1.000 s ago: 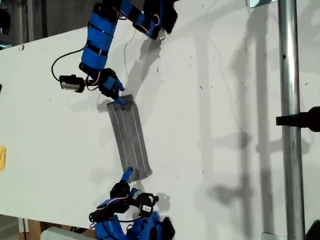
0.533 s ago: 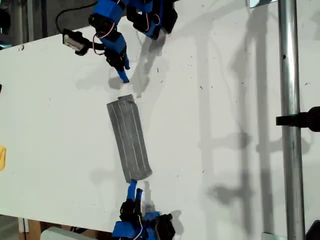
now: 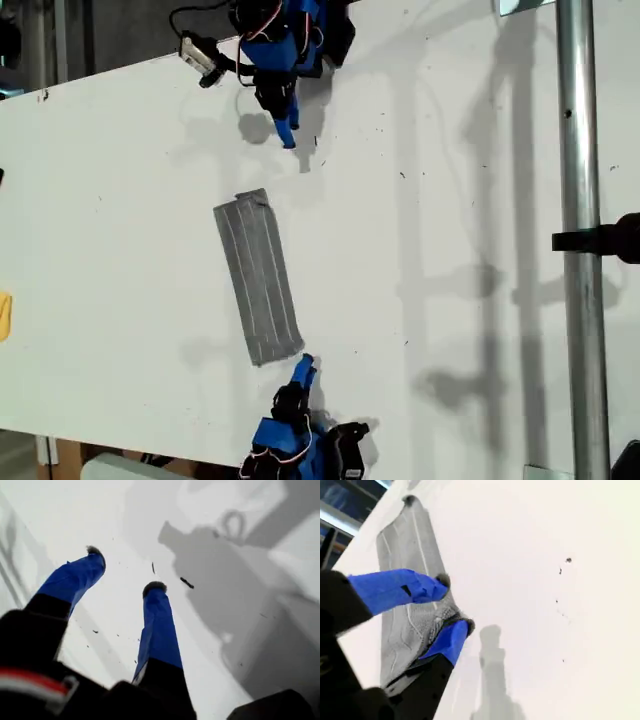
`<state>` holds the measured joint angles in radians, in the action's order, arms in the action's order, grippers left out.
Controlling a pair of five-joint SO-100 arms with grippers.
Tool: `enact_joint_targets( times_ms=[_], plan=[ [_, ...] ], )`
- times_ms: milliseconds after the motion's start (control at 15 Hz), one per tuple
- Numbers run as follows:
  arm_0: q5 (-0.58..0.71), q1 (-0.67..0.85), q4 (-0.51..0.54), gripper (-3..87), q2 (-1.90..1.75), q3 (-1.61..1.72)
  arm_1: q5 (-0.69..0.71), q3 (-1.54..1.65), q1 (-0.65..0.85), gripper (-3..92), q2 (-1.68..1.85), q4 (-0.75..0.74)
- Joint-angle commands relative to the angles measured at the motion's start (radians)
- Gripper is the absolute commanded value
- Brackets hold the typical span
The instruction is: Grasp corners of a towel and fold twice.
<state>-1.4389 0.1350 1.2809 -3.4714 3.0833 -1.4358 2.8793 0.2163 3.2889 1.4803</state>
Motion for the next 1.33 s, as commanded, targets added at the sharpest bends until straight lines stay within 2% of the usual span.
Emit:
enact_joint_targets(
  times_ms=[0,67,133,200,733,933,1000,1067,1200,1267],
  plan=[
    [-0.003,0.02,-0.015,7.0,-0.008,0.006,-0.014,0.012,-0.008,19.9,-0.002,-0.025],
    [-0.005,0.029,-0.011,6.7,-0.008,0.011,-0.015,0.014,-0.008,20.1,-0.002,-0.025],
    [-0.002,0.011,-0.018,0.7,-0.008,0.014,-0.015,0.014,-0.003,20.3,-0.002,-0.025],
    [-0.009,0.0,-0.018,0.0,-0.008,0.025,-0.015,0.012,0.0,20.4,-0.002,-0.025],
    [-0.023,0.006,-0.015,0.0,-0.008,0.032,-0.025,0.009,-0.018,17.5,-0.002,-0.023],
    [-0.02,0.005,-0.015,0.1,-0.008,0.034,-0.032,-0.009,-0.018,27.8,0.005,-0.021],
    [-0.02,0.005,-0.015,0.1,-0.008,0.034,0.014,-0.04,-0.011,31.6,0.005,-0.048],
    [-0.02,0.005,-0.015,0.1,-0.008,0.034,0.118,-0.066,0.023,38.2,0.005,-0.084],
    [-0.018,0.005,-0.015,0.4,-0.008,0.034,0.299,-0.121,0.112,39.7,-0.021,-0.103],
    [-0.018,0.005,-0.014,0.4,-0.008,0.034,0.376,-0.152,0.15,40.4,-0.126,-0.163]
  ],
)
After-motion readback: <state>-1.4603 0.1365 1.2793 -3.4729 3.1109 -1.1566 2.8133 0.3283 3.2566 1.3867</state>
